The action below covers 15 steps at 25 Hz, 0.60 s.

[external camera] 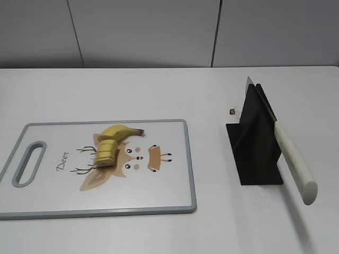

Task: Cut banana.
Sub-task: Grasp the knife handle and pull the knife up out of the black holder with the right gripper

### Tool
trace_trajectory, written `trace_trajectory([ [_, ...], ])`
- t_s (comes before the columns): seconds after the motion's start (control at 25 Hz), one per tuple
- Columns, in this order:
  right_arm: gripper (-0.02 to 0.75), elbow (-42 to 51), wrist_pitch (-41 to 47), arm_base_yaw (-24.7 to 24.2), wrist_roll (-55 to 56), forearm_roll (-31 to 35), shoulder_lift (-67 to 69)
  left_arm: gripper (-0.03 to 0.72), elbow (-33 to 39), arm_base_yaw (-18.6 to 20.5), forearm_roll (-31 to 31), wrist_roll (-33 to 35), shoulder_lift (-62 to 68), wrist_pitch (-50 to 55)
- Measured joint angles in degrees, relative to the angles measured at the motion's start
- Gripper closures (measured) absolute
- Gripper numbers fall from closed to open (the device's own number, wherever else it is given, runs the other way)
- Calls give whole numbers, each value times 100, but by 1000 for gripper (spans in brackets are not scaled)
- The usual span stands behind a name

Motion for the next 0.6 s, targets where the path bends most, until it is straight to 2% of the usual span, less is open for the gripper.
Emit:
trace_trajectory([
  [0.6, 230, 0, 0, 0, 0, 2, 0, 198, 0, 0, 0, 0, 0, 0],
])
